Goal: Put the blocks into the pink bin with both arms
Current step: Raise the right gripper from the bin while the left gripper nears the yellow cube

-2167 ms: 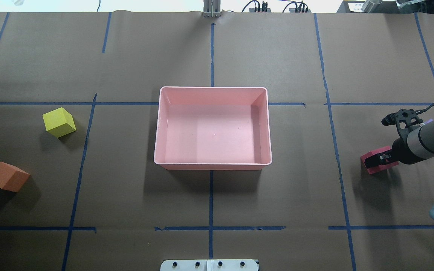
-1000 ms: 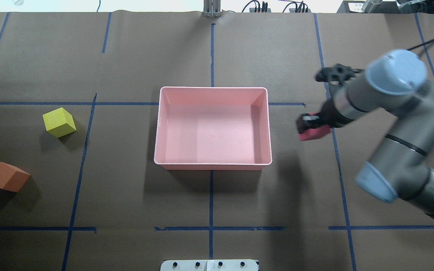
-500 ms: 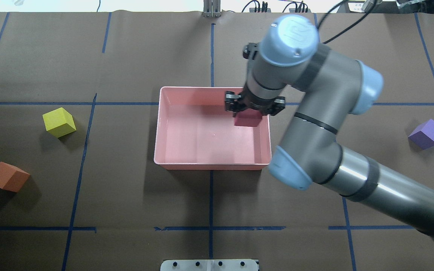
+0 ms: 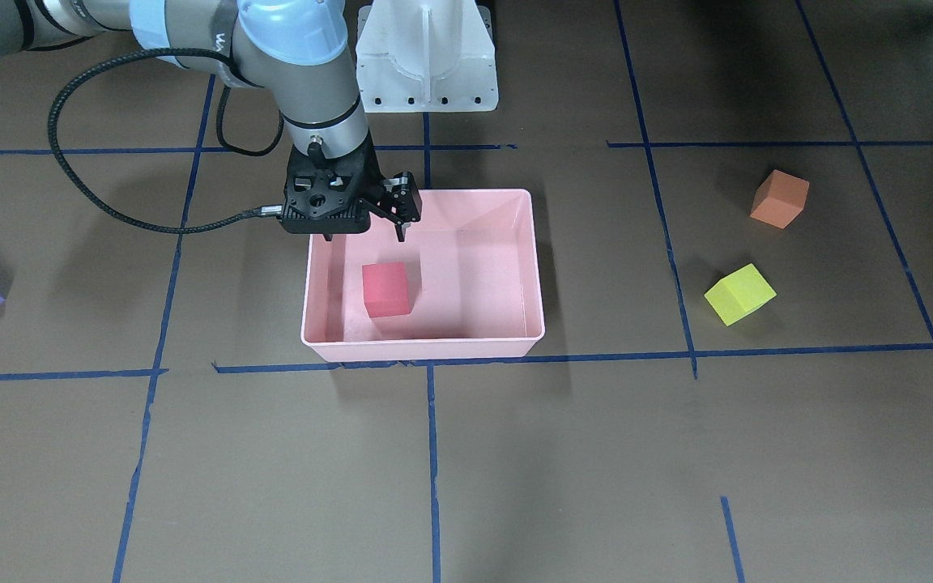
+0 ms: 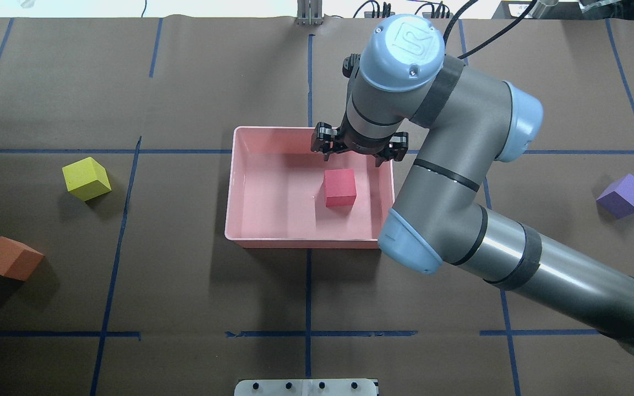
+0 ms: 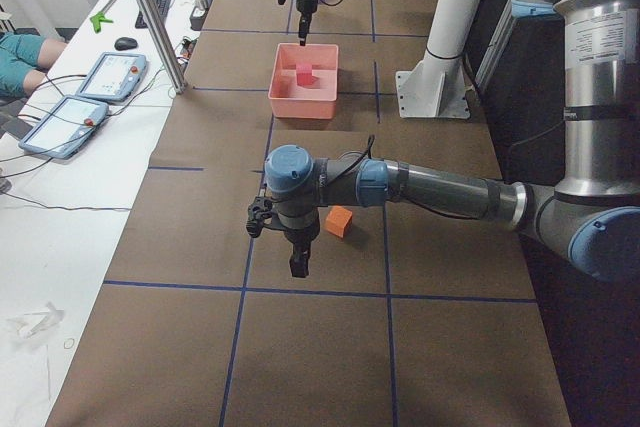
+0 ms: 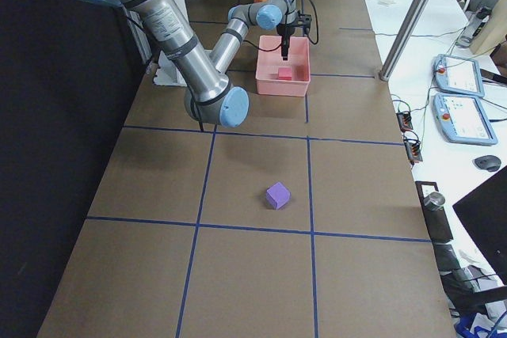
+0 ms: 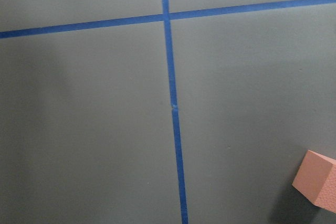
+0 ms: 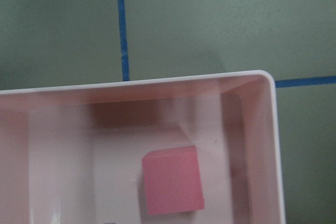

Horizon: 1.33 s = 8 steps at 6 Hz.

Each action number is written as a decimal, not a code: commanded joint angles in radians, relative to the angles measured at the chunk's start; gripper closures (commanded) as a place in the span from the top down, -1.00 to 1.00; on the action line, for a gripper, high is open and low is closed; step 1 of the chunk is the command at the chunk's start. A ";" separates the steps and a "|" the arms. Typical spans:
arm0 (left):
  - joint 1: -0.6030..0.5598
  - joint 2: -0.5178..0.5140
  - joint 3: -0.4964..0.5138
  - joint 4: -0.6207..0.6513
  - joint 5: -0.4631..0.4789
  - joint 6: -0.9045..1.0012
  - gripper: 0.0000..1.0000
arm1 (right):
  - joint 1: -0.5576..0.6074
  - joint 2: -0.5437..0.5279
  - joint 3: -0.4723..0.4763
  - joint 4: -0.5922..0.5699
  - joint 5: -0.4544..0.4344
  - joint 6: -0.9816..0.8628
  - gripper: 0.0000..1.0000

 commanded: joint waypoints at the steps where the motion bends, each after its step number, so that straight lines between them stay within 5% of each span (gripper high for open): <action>1: 0.049 -0.111 0.028 -0.132 -0.009 -0.005 1.00 | 0.132 -0.091 0.037 -0.001 0.095 -0.210 0.99; 5: 0.344 -0.122 0.000 -0.335 0.003 -0.806 1.00 | 0.472 -0.298 0.009 -0.002 0.284 -0.818 0.99; 8: 0.553 -0.197 0.027 -0.392 0.197 -1.276 1.00 | 0.704 -0.339 -0.190 0.004 0.373 -1.319 0.99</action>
